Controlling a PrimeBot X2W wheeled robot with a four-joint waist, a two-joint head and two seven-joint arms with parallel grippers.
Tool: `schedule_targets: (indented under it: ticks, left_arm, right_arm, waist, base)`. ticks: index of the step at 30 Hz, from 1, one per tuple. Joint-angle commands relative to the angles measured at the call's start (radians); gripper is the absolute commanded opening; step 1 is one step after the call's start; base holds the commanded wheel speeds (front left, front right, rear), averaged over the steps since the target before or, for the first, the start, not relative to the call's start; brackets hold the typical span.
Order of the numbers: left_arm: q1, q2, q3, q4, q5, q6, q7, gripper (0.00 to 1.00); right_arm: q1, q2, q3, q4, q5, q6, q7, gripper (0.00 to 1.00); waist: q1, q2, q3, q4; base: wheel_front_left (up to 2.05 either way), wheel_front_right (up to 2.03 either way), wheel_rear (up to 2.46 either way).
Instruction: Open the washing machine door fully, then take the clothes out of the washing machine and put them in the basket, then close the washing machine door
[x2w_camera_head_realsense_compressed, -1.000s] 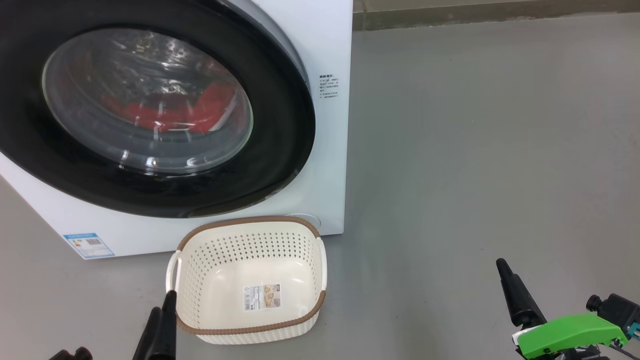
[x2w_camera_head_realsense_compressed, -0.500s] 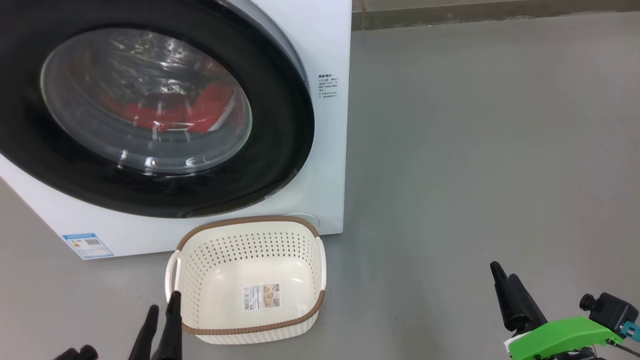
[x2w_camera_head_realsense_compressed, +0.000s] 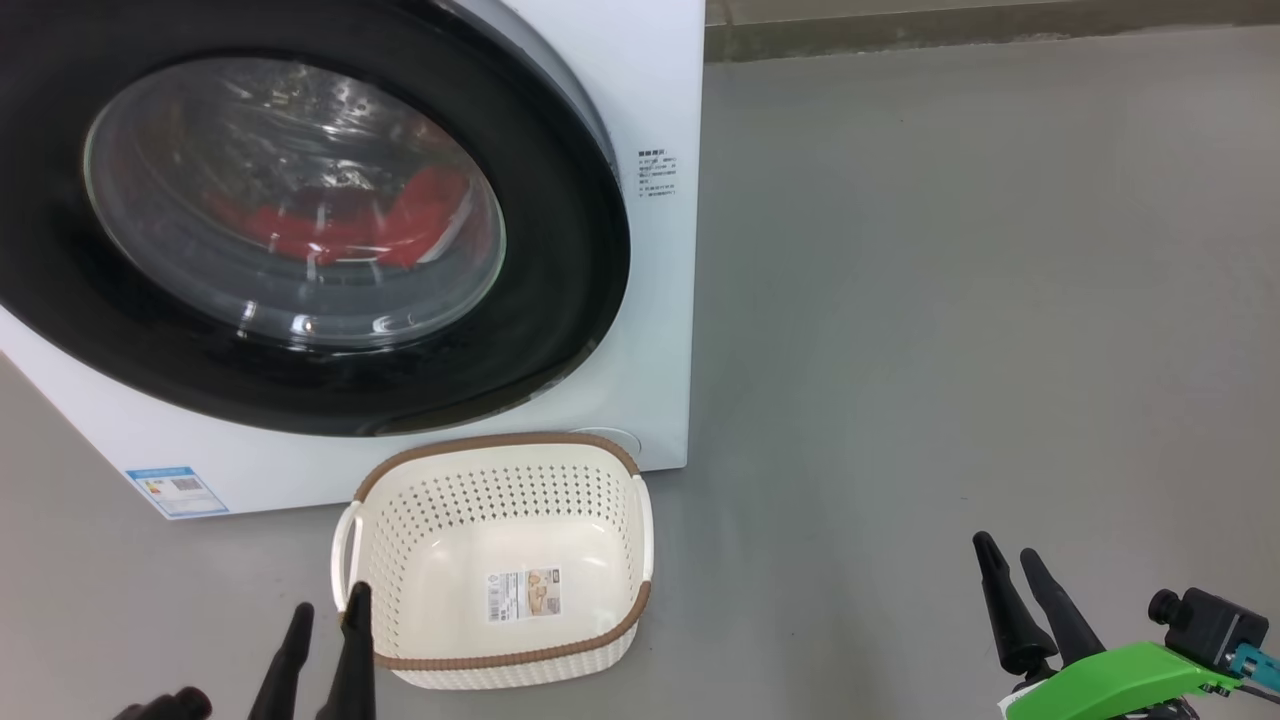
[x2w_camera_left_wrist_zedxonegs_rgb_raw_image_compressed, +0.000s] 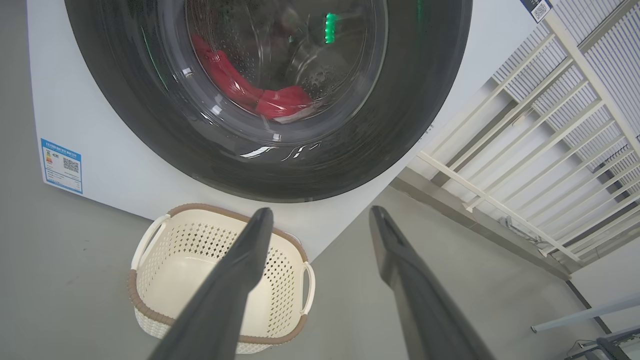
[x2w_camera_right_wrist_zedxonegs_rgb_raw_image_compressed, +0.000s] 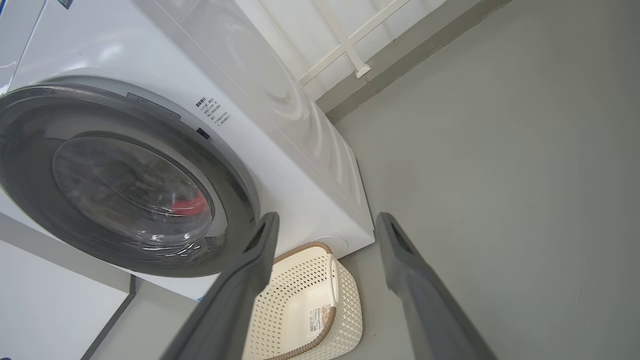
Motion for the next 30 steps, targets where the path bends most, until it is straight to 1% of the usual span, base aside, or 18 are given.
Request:
schedule_targets:
  ticks: [1,17,30]
  left_arm:
    - [0.003,0.018,0.018,-0.037,0.049,0.004,-0.016,1.0]
    - [0.014,0.02,0.018,-0.04,0.213,0.0,-0.061,1.0]
    - [0.023,0.022,0.023,-0.028,0.36,-0.005,-0.099,1.0]
  right_arm:
    - [-0.005,-0.017,0.02,-0.031,-0.039,0.008,-0.018,1.0]
    - [0.006,-0.018,0.034,-0.036,-0.167,0.009,-0.062,1.0]
    - [0.021,-0.019,0.023,-0.036,-0.262,0.011,-0.101,1.0]
  waist:
    - [-0.0001,0.0,0.001,0.0]
    - [-0.0001,0.0,0.012,-0.006]
    - [-0.0001,0.0,0.017,-0.009]
  base:
    - [0.0,0.0,0.0]
    - [0.0,0.0,0.0]
    - [0.0,0.0,0.0]
